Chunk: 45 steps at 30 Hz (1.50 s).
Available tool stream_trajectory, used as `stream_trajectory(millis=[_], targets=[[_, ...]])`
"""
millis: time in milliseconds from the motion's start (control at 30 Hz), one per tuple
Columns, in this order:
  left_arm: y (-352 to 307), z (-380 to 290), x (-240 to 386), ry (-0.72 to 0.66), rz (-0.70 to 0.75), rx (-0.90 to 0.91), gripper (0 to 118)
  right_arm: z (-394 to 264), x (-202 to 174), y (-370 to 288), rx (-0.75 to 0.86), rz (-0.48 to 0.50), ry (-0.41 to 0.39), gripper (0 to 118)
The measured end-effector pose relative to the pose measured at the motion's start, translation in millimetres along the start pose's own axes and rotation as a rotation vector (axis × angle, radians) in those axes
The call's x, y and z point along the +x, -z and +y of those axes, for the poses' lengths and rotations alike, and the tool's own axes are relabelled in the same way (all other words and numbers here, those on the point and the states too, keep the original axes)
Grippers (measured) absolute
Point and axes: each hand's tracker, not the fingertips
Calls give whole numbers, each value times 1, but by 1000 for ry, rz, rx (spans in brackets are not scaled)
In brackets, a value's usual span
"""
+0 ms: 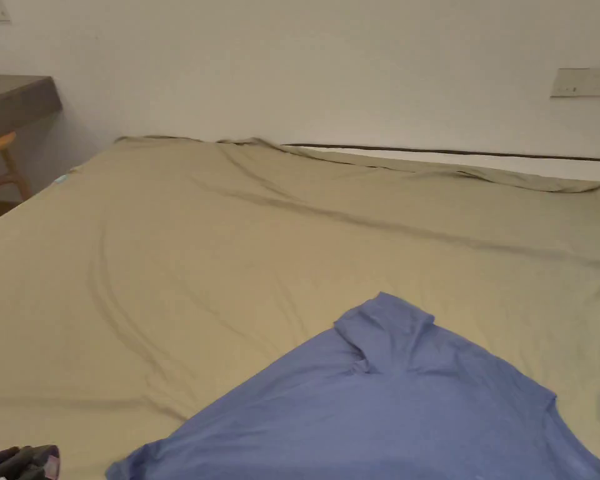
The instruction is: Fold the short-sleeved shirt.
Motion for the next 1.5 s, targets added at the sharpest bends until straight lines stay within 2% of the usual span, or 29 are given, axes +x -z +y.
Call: stream_trajectory(millis=[67, 133, 200, 233, 267, 300, 333, 400, 467, 533, 567, 600, 633, 667, 700, 733, 767, 867, 933, 967, 1000, 1033, 1067, 1100, 1267, 1333, 1433, 1467, 1500], targets=[[7, -7, 7, 58, 24, -56, 0, 2, -13, 1, 16, 95, -21, 3], [25, -10, 11, 74, 56, -66, 0, 0, -23, 9, 5, 105, -53, 3], [55, -11, 11, 65, 47, -127, 0, 1, -30, 12, -7, 133, -50, 3], [73, -11, 7, 37, 18, -147, 5, 1, -34, 14, -12, 153, -48, 3], [91, -9, 3, -20, -12, -179, 27, 1, -37, 15, -12, 162, -43, 3], [112, -10, -2, -86, -55, -208, 91, 1, -40, 16, -16, 167, -41, 3], [135, -12, -6, -117, -82, -209, 112, 0, -42, 17, -26, 178, -39, 3], [181, -18, -17, -140, -43, -271, 112, -3, -46, 23, -47, 188, -33, 3], [220, -23, -20, -107, 47, -353, 112, -5, -49, 30, -89, 201, -37, 3], [253, -38, -27, -69, 49, -414, 112, -7, -54, 37, -113, 186, -57, 3], [261, -41, -30, -72, 65, -465, 109, -7, -55, 40, -129, 180, -65, 3], [263, -44, -33, -91, 37, -443, 96, -7, -56, 43, -140, 176, -71, 3], [251, -42, -31, -86, 44, -382, 95, -7, -59, 47, -147, 172, -78, 3], [241, -35, -31, -76, 32, -339, 78, -7, -59, 53, -157, 171, -86, 3], [236, -31, -33, -108, 2, -323, 29, -6, -59, 60, -167, 172, -90, 3], [232, -29, -36, -143, -11, -327, 3, -4, -59, 70, -181, 175, -93, 3], [226, -27, -38, -216, -75, -326, 3, -2, -57, 83, -199, 181, -101, 3], [213, -24, -24, -122, -17, -291, 3, 21, -50, 125, -196, 180, -129, 3], [214, -21, -22, -158, -26, -295, 3, 52, -43, 161, -154, 182, -124, 7], [214, -19, -21, -195, -47, -299, 3, 70, -38, 183, -145, 164, -101, 37], [212, -18, -21, -220, -64, -279, 3, 87, -33, 209, -146, 145, -106, 107], [211, -18, -22, -240, -81, -274, 3, 105, -29, 239, -183, 135, -114, 118], [204, -13, -13, -282, -97, -275, 3, 118, -23, 273, -254, 137, -98, 118], [204, -14, -13, -312, -116, -277, 3, 124, -20, 304, -224, 116, -80, 118], [210, -14, -12, -291, -65, -301, 3, 129, -10, 453, -498, 63, -45, 117], [217, -11, -16, -287, -70, -311, 3, 127, -15, 469, -577, 65, -57, 103], [221, -10, -15, -290, -76, -319, 3, 109, -23, 487, -673, 74, -110, 95], [225, -10, -15, -288, -72, -317, 3, 115, -22, 474, -580, 62, -105, 96], [226, -9, -13, -284, -70, -320, 3, 117, -21, 470, -595, 86, -114, 81]])
